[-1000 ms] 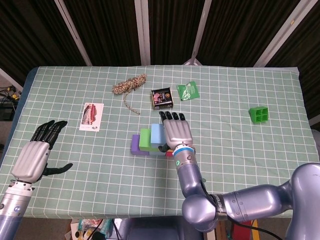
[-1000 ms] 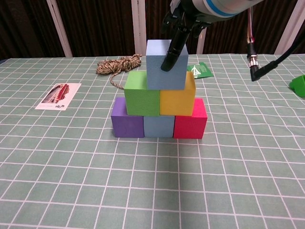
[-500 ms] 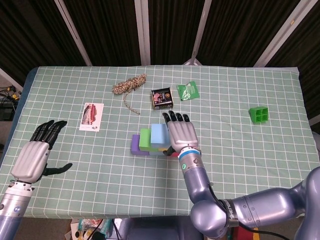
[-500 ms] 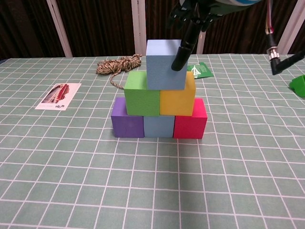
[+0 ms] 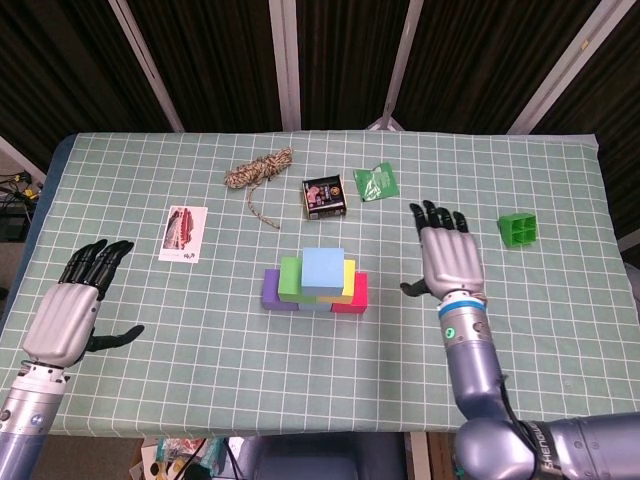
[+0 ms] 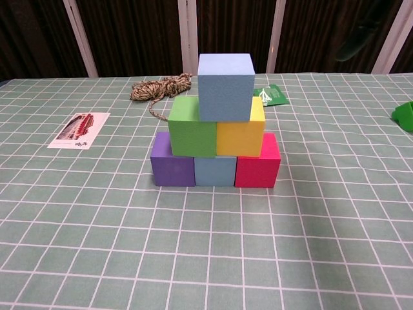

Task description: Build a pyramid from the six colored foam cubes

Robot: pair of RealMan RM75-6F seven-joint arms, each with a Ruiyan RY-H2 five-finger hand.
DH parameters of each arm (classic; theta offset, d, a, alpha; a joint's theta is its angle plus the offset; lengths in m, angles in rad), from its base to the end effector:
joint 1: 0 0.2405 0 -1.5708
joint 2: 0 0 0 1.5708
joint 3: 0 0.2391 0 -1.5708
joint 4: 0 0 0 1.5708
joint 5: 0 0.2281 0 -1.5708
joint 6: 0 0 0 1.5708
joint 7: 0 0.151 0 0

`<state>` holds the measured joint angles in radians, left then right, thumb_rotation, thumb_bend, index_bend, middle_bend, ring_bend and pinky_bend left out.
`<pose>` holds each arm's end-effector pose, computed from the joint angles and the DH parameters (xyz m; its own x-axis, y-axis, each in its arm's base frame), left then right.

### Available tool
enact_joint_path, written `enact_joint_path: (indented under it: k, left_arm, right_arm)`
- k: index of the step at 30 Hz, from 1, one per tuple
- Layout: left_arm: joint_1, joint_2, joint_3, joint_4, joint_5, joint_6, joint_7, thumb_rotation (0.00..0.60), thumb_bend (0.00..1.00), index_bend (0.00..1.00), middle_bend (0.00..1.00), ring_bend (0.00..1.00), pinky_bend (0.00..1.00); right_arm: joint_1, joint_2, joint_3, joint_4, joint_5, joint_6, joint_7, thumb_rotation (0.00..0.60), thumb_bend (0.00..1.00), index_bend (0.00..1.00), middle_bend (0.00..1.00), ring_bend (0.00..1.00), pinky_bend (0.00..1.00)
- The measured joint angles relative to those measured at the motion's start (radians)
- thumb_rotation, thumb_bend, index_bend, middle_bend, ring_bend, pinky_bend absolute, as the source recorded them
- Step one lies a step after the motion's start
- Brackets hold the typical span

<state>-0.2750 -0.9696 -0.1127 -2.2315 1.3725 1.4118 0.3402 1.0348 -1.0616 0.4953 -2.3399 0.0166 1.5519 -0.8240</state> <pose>-0.1478 0.2180 0.1371 0.2718 0.0350 0.9617 0.9504 -0.1665 -0.2625 -0.0342 -0.3054 0.1225 0.3338 -0.2638 0.9050 -0.9223 0.1067 0.3713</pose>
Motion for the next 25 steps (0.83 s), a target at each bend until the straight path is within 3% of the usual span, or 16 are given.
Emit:
enact_joint_path:
  k: [5, 13, 21, 25]
  left_arm:
    - [0.007, -0.035, 0.006, 0.035, 0.013, 0.016, 0.015, 0.6, 0.1, 0.01, 0.06, 0.0, 0.0]
    - [0.053, -0.096, 0.041, 0.157, 0.06, 0.069, -0.023, 0.6, 0.1, 0.01, 0.06, 0.0, 0.0]
    - [0.124, -0.151, 0.067, 0.354, 0.115, 0.164, -0.159, 0.6, 0.1, 0.0, 0.04, 0.0, 0.0]
    - [0.154, -0.183, 0.072, 0.471, 0.14, 0.214, -0.213, 0.6, 0.1, 0.0, 0.03, 0.0, 0.0]
  right_arm:
    - [-0.151, 0.083, -0.088, -0.009, -0.164, -0.042, 0.104, 0.6, 0.17, 0.0, 0.0, 0.0, 0.0]
    - [-0.414, 0.159, -0.276, 0.042, -0.542, -0.142, 0.344, 0.6, 0.16, 0.0, 0.0, 0.0, 0.0]
    - [-0.636, 0.124, -0.442, 0.238, -0.948, -0.162, 0.574, 0.6, 0.17, 0.0, 0.0, 0.0, 0.0]
    - [-0.708, 0.086, -0.485, 0.348, -1.063, -0.139, 0.644, 0.6, 0.17, 0.0, 0.0, 0.0, 0.0]
